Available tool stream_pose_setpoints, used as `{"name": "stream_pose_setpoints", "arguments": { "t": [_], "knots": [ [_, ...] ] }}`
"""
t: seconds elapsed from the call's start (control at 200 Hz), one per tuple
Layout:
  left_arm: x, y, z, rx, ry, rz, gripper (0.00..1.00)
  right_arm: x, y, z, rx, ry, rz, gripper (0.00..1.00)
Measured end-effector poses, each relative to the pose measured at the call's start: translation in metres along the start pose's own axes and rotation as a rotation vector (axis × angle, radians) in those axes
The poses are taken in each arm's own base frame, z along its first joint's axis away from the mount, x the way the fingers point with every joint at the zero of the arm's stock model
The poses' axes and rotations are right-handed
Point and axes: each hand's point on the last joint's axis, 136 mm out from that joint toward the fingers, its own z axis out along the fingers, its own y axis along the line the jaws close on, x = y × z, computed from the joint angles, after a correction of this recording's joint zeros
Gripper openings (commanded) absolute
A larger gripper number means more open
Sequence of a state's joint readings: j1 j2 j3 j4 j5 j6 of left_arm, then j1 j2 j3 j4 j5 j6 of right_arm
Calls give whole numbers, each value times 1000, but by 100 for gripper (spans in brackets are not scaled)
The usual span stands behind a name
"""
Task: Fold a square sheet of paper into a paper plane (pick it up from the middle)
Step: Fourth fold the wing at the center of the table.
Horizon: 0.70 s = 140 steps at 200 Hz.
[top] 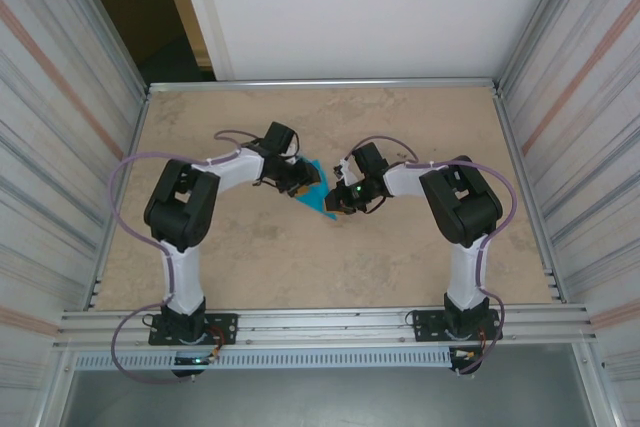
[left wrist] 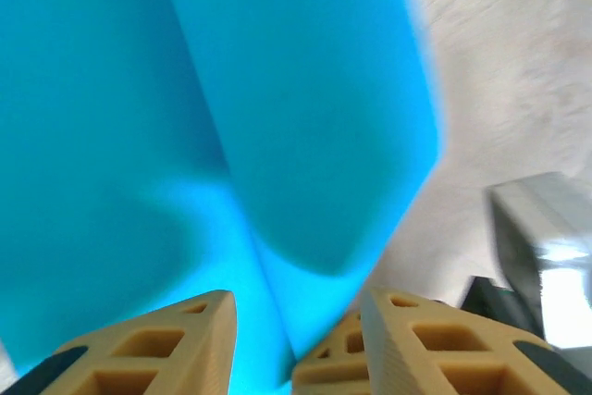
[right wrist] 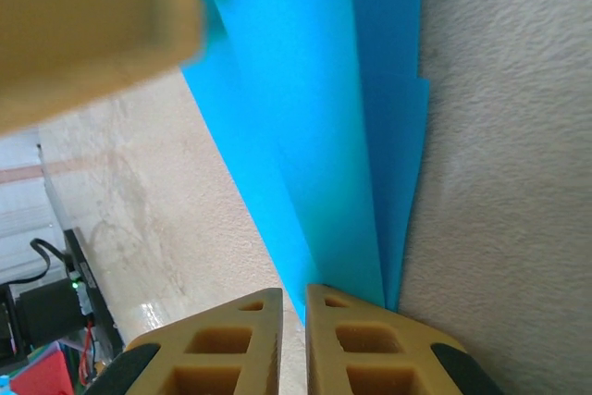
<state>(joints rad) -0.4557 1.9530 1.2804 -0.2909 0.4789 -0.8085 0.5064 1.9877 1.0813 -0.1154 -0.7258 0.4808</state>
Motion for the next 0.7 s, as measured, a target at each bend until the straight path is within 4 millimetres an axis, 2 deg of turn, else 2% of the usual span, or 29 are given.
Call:
{"name": "stream_pose_setpoints", "arguments": {
  "t": [0.16, 0.261, 0.366, 0.491, 0.591, 0.702],
  "knots": [
    [-32, -27, -41, 160, -115, 47, 33, 0, -2, -1, 22, 8, 10, 13],
    [-38, -40, -48, 234, -141, 86, 29, 0, -3, -1, 30, 14, 7, 12],
    [-25, -50, -40, 270, -108, 121, 25, 0, -3, -1, 35, 19, 9, 12],
    [-6, -59, -21, 286, -52, 152, 21, 0, -4, -1, 38, 24, 12, 12],
    [6, -55, -4, 275, -6, 149, 18, 0, -4, 0, 39, 29, 17, 12],
    [9, -45, 9, 254, 19, 128, 17, 0, -4, 0, 40, 32, 20, 11]
  ]
}}
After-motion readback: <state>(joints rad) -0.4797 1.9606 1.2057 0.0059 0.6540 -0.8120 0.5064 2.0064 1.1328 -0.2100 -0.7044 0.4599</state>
